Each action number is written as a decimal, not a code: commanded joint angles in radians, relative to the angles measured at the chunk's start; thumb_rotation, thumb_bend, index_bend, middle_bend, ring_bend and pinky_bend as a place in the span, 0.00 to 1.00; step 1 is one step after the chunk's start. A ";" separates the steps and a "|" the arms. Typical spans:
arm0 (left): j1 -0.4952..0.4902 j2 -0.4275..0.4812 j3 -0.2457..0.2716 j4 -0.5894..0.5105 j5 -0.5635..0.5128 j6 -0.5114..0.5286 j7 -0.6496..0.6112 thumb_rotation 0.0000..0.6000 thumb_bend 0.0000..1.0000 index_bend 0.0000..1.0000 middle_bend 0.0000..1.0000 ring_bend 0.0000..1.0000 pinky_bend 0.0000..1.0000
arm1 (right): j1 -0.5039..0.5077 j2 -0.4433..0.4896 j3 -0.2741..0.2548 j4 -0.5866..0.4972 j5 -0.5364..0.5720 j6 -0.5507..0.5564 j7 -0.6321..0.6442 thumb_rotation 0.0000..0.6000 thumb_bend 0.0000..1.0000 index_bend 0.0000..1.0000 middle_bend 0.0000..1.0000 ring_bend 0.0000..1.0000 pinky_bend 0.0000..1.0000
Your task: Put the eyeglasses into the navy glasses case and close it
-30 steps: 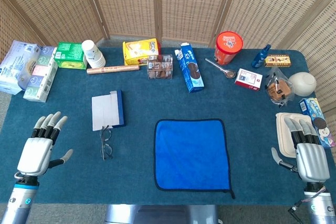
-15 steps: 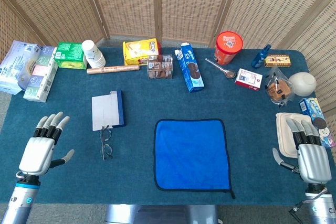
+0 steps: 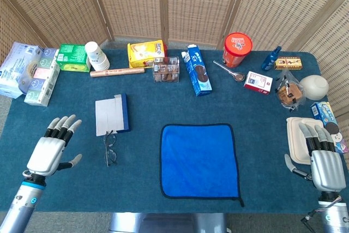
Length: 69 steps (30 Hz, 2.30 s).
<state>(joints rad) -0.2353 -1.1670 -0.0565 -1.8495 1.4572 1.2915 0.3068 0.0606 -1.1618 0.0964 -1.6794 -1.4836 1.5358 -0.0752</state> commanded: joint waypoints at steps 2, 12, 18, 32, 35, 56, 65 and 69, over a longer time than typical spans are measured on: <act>-0.053 0.032 -0.022 0.032 -0.045 -0.081 -0.024 0.88 0.22 0.01 0.02 0.00 0.01 | -0.005 0.002 -0.001 0.000 0.003 0.005 0.000 0.57 0.37 0.07 0.13 0.01 0.09; -0.218 -0.043 -0.105 0.206 -0.182 -0.288 -0.036 0.88 0.22 0.00 0.01 0.00 0.01 | -0.036 0.012 -0.012 -0.004 0.008 0.036 0.005 0.56 0.37 0.07 0.13 0.01 0.09; -0.308 -0.104 -0.130 0.305 -0.232 -0.380 -0.012 0.88 0.22 0.00 0.00 0.00 0.00 | -0.053 0.016 -0.014 -0.006 0.010 0.053 0.006 0.56 0.37 0.07 0.13 0.01 0.09; -0.453 -0.278 -0.137 0.534 -0.300 -0.492 0.026 0.88 0.22 0.00 0.00 0.00 0.00 | -0.084 0.023 -0.011 -0.004 0.029 0.081 0.013 0.57 0.37 0.07 0.13 0.00 0.09; -0.476 -0.310 -0.135 0.576 -0.297 -0.504 0.029 0.88 0.22 0.00 0.00 0.00 0.00 | -0.087 0.021 -0.009 -0.004 0.033 0.084 0.014 0.56 0.37 0.07 0.13 0.00 0.09; -0.604 -0.466 -0.133 0.675 -0.317 -0.528 0.114 0.88 0.22 0.00 0.00 0.00 0.00 | -0.121 0.024 -0.003 0.022 0.031 0.120 0.068 0.56 0.37 0.07 0.13 0.00 0.09; -0.634 -0.504 -0.177 0.662 -0.346 -0.516 0.049 0.87 0.22 0.00 0.00 0.00 0.01 | -0.134 0.026 -0.002 0.023 0.023 0.138 0.077 0.57 0.37 0.07 0.13 0.00 0.09; -0.642 -0.462 -0.177 0.627 -0.395 -0.567 0.050 0.88 0.22 0.00 0.00 0.00 0.01 | -0.137 0.027 -0.002 0.018 0.018 0.141 0.074 0.56 0.37 0.07 0.13 0.00 0.09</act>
<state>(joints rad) -0.8730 -1.6495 -0.2333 -1.2061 1.0855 0.7480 0.3552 -0.0762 -1.1349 0.0949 -1.6611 -1.4660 1.6771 -0.0016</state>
